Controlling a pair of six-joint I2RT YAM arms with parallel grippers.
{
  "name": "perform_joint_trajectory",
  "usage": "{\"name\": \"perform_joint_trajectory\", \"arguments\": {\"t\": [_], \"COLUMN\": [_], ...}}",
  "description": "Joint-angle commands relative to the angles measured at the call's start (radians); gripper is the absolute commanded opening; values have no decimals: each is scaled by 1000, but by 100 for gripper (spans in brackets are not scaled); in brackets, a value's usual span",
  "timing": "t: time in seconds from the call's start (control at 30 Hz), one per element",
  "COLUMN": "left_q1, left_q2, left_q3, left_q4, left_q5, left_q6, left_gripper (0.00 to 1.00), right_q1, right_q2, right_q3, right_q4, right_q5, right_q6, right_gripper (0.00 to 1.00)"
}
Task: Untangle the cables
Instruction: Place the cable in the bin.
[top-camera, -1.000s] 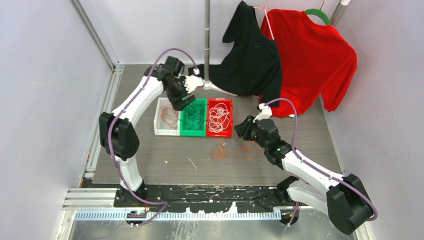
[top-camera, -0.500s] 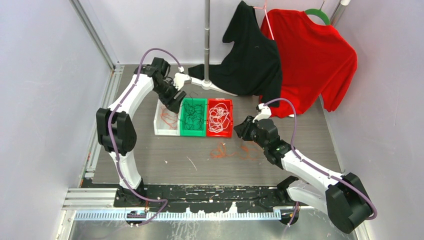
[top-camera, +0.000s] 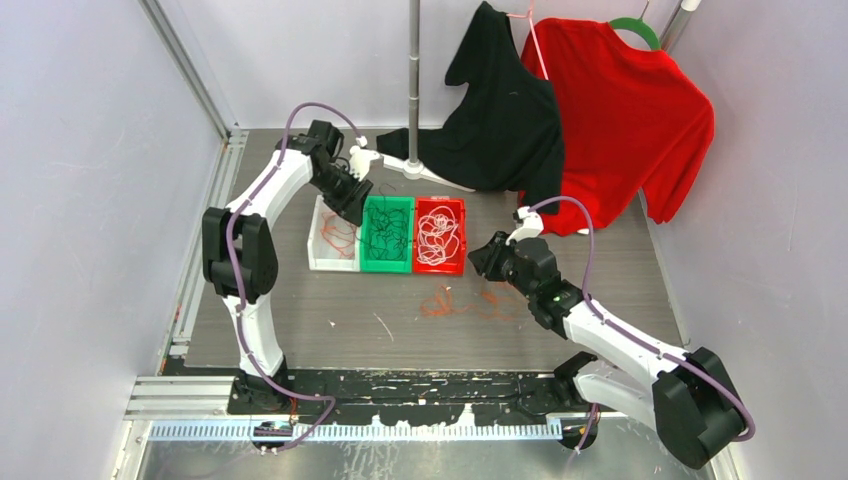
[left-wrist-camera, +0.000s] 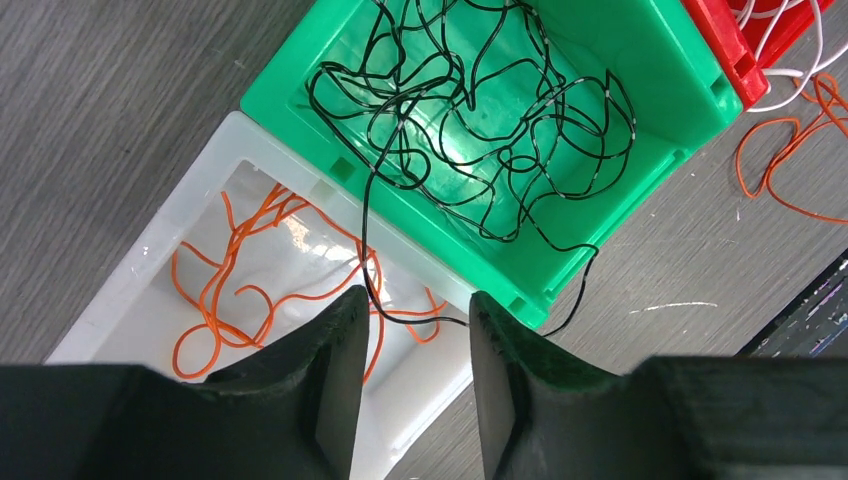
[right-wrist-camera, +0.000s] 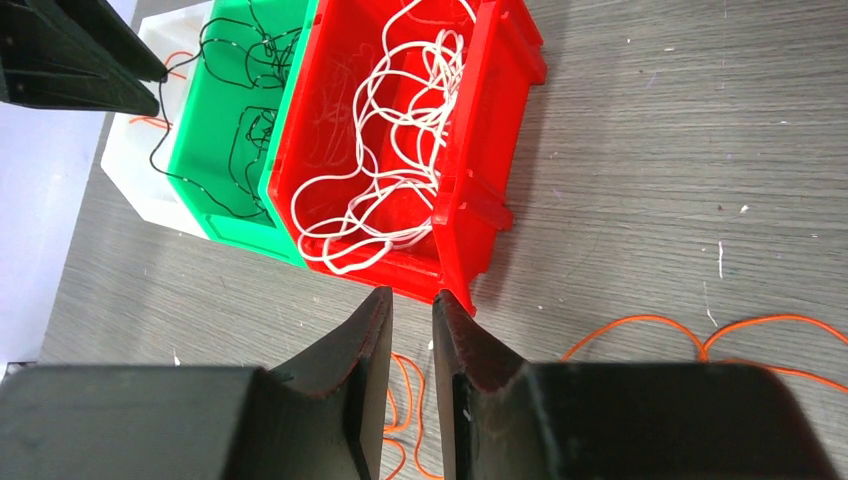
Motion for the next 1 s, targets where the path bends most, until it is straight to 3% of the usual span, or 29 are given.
{"name": "perform_joint_trajectory", "arguments": {"t": [0.0, 0.23, 0.4, 0.47, 0.67, 0.97], "left_q1": [6, 6, 4, -3, -50, -139], "left_q2": [-14, -24, -45, -62, -94, -81], "left_q3": [-11, -23, -24, -32, -62, -110], "left_q4": [40, 44, 45, 55, 97, 236], "left_q5": [34, 52, 79, 85, 82, -31], "left_q6": [-19, -32, -56, -69, -112, -198], "left_gripper": [40, 32, 8, 3, 0, 0], "right_q1": [-5, -5, -5, -5, -5, -5], "right_q2": [-30, -43, -44, -42, -37, -41], "right_q3": [12, 8, 4, 2, 0, -17], "right_q4": [60, 57, 59, 64, 71, 77], "right_q5": [-3, 3, 6, 6, 4, 10], "right_q6": [9, 8, 9, 12, 19, 22], "right_gripper": [27, 26, 25, 25, 25, 24]}}
